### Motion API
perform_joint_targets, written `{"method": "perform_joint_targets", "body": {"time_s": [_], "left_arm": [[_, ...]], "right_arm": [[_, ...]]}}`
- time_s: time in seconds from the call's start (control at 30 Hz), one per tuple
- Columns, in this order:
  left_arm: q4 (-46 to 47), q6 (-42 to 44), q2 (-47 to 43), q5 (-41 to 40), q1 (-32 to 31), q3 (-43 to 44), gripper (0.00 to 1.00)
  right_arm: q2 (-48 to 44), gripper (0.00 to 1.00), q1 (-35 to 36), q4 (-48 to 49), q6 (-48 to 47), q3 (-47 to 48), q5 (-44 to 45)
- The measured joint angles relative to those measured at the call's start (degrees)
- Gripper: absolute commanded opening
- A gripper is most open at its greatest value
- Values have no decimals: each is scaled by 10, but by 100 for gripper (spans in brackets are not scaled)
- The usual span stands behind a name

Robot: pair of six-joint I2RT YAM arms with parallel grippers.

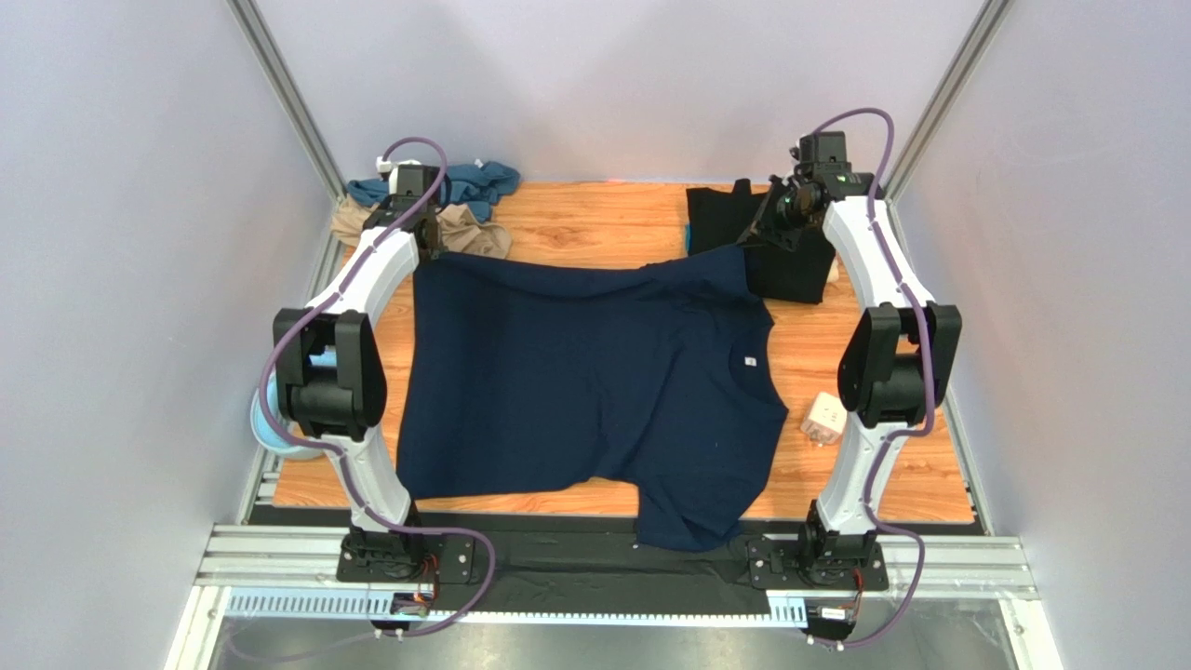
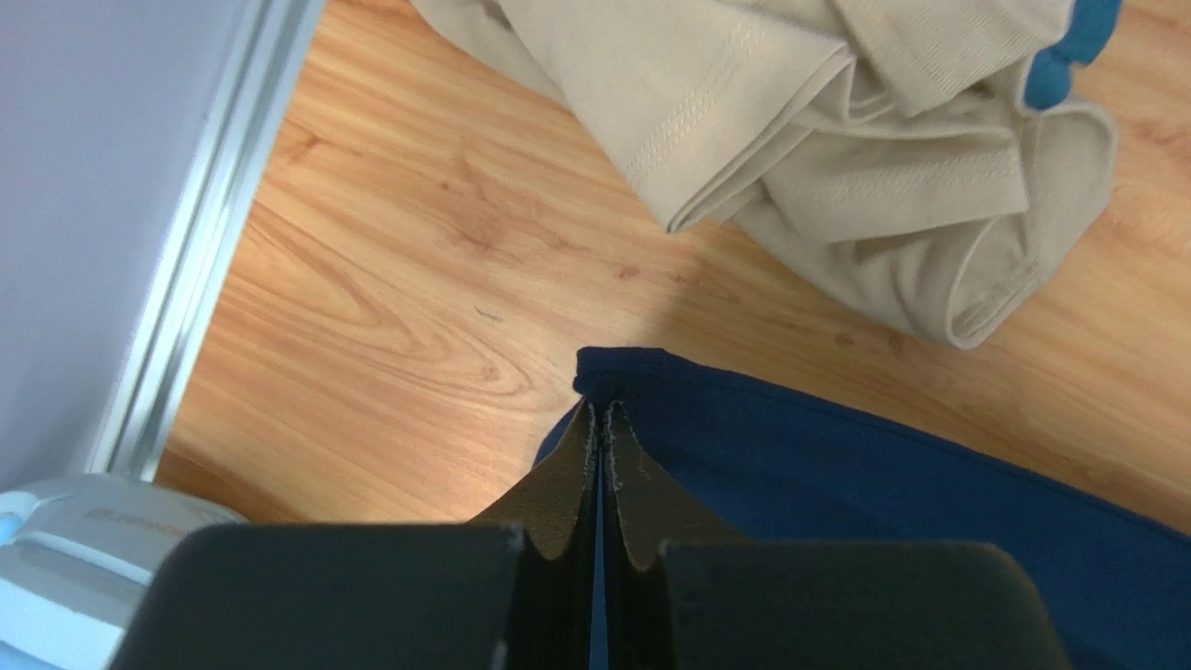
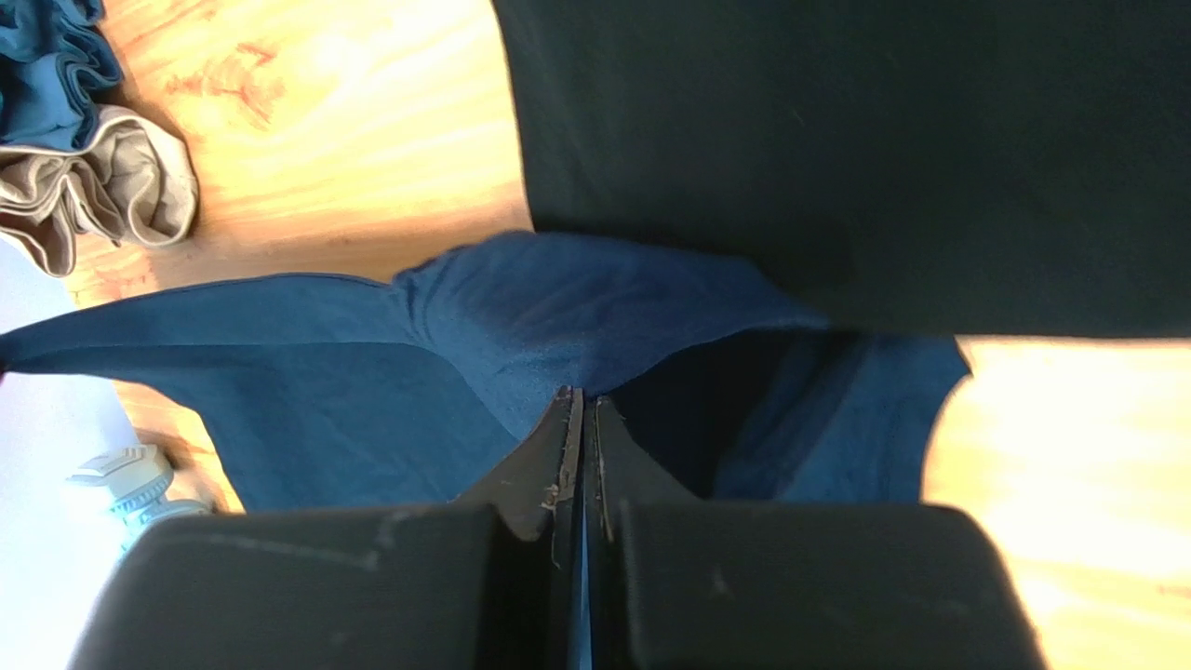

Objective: Fold and stack the t-shirts

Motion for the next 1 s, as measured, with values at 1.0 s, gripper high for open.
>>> {"method": "perform_joint_targets", "body": {"time_s": [1.0], "left_arm": [[-152,7,-139,119,23,-148,0]], "right_arm": [[-116,0,20,-70,-30,-178,-62]]}}
